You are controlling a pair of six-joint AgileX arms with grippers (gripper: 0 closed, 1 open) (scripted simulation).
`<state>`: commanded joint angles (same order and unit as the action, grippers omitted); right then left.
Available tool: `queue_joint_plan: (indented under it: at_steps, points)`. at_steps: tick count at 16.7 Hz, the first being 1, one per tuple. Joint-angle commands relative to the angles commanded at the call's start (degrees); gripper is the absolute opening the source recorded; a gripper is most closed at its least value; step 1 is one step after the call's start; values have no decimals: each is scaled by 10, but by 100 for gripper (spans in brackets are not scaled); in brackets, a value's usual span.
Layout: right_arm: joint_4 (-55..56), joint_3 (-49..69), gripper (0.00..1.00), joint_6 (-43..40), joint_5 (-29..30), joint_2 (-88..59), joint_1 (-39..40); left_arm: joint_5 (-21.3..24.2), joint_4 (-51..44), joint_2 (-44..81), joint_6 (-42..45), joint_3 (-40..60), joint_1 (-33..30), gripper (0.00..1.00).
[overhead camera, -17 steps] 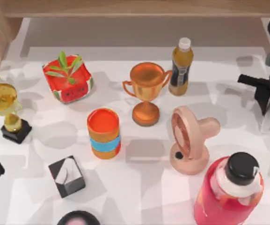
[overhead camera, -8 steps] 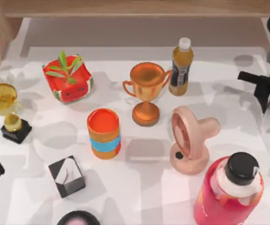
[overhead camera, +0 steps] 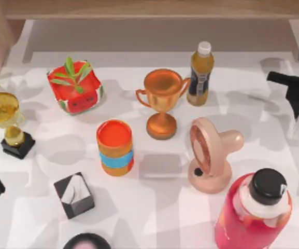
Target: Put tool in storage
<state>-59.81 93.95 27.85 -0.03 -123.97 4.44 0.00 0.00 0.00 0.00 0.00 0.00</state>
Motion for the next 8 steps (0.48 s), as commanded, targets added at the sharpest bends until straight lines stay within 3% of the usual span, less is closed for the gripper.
queue_joint_plan:
  at_steps: [4,8]
  points:
    - [-3,6,0,1,-3,6,3,0,0,0,0,0,0,100]
    - [-48,83,0,-12,-25,58,-11,0,0,0,0,0,0,100]
